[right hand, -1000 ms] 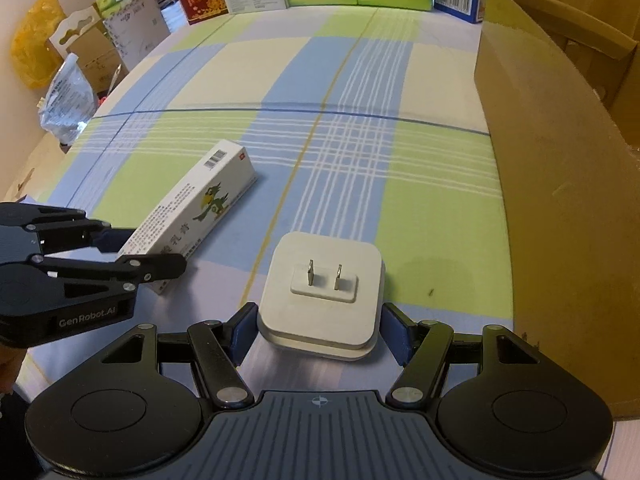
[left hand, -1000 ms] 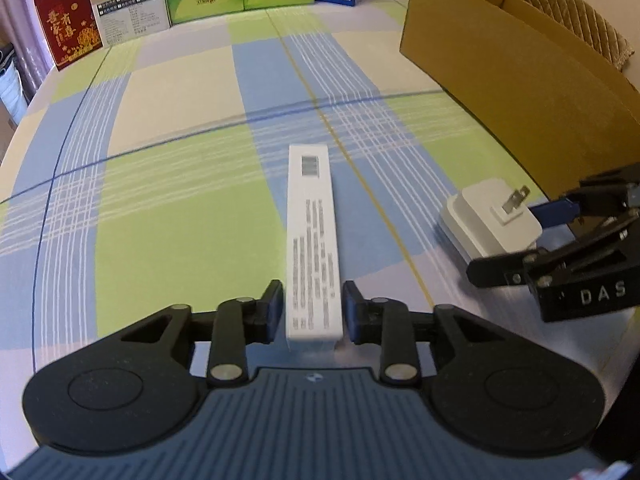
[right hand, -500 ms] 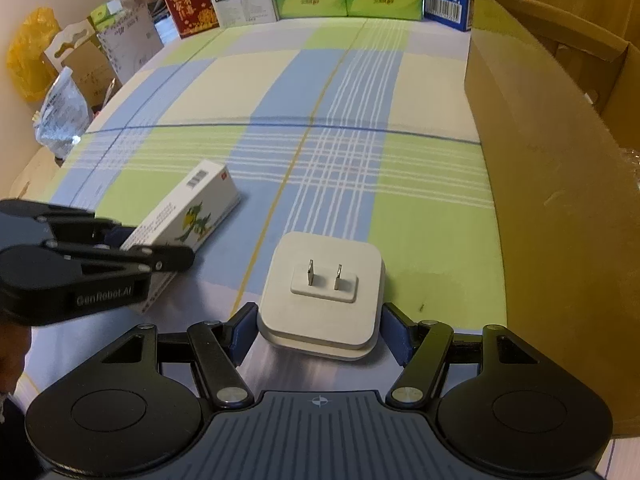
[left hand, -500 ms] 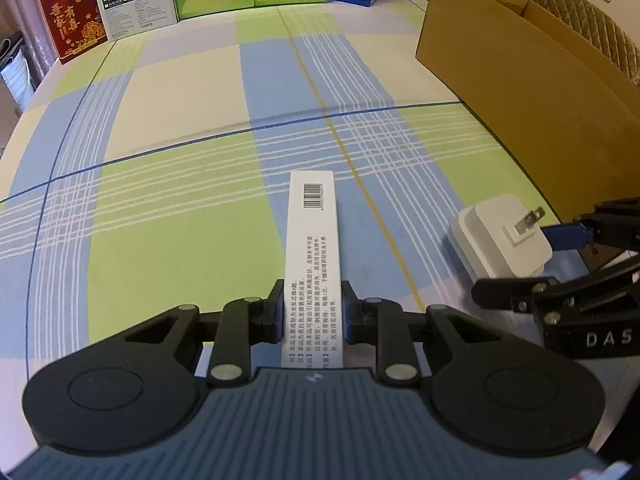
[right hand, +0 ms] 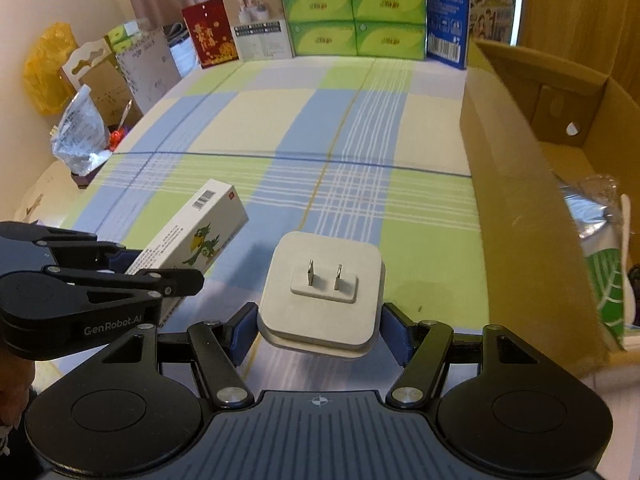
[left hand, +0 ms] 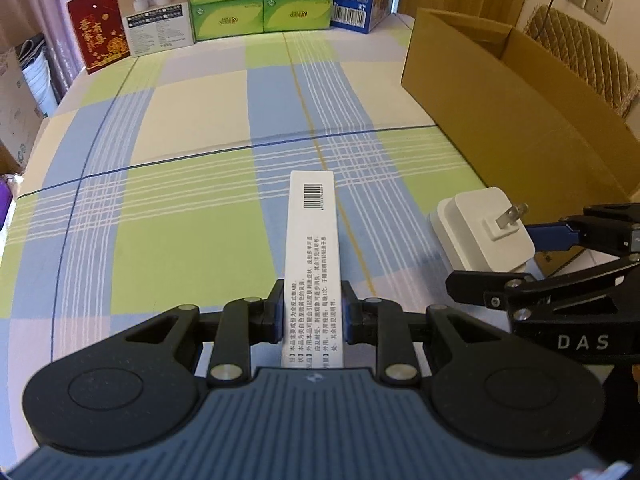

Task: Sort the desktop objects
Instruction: 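Lift the carton and plug off the bed and carry them toward the cardboard box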

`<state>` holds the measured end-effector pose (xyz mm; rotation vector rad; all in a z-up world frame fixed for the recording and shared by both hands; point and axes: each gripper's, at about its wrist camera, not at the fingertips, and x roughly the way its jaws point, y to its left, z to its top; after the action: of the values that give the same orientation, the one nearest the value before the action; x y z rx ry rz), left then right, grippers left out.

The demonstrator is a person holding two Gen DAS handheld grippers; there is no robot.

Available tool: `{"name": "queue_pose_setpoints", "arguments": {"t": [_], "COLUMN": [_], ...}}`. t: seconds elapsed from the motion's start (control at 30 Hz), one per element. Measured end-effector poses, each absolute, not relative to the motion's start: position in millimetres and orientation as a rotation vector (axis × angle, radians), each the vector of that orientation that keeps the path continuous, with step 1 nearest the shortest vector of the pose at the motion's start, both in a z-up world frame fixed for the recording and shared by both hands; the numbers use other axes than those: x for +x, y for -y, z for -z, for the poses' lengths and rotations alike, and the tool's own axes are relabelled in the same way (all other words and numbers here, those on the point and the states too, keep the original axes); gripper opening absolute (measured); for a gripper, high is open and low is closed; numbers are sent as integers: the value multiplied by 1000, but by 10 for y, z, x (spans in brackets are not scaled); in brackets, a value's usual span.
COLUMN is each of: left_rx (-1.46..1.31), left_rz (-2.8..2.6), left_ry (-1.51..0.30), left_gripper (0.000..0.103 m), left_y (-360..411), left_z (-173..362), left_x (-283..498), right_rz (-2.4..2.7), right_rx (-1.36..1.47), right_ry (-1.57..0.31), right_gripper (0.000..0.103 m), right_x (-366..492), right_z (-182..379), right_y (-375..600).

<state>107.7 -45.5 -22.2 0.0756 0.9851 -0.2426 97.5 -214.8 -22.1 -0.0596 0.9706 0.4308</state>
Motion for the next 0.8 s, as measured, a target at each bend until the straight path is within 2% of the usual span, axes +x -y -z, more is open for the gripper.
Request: {"name": "queue_pose_setpoints", "arguments": {"t": [0.8], "left_rx": [-29], "left_rz": [328], "left_ry": [-874], "left_gripper": [21], "left_y": [885], "left_z": [-335], "left_x": [286], "right_rz": [-378], "right_rx": [-41], "right_ry": [-820], "right_gripper": [63], "right_x": [157], "right_z": [-460], "right_y": [2754]}}
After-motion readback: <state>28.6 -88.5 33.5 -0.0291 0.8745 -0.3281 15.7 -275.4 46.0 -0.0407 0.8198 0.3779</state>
